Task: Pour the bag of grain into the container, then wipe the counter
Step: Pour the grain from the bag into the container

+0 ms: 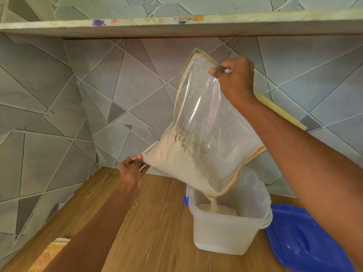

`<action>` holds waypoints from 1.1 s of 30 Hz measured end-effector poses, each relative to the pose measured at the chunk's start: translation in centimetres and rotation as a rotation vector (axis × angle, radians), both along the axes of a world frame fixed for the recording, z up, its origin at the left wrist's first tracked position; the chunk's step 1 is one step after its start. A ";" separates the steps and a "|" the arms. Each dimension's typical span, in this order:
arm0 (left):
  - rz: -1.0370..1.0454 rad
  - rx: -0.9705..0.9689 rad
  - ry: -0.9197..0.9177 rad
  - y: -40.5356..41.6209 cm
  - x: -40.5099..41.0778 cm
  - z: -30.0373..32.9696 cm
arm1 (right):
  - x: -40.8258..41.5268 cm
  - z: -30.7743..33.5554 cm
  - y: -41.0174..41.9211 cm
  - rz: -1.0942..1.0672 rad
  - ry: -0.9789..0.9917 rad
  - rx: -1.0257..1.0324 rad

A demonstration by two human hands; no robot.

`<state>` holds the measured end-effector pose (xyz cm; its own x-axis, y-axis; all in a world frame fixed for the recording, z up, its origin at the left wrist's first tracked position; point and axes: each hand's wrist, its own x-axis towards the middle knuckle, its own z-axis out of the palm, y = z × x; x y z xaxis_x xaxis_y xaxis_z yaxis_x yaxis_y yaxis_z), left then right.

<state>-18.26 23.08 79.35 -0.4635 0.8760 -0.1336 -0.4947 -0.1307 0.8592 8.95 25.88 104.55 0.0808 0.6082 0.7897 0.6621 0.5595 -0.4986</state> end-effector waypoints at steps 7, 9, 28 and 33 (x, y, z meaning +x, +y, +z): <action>-0.036 -0.043 0.162 1.1 0.7 1.1 | 1.5 -0.3 -0.9 -0.097 0.080 -0.021; -0.044 -0.059 0.212 1.2 0.8 0.6 | 1.6 -0.6 -1.3 -0.111 0.030 -0.035; 0.082 -0.124 0.330 0.4 4.4 4.4 | 7.2 -2.6 -2.9 -0.141 0.174 0.002; 0.114 -0.132 0.362 0.6 5.0 5.2 | 7.9 -2.8 -3.2 -0.120 0.172 0.046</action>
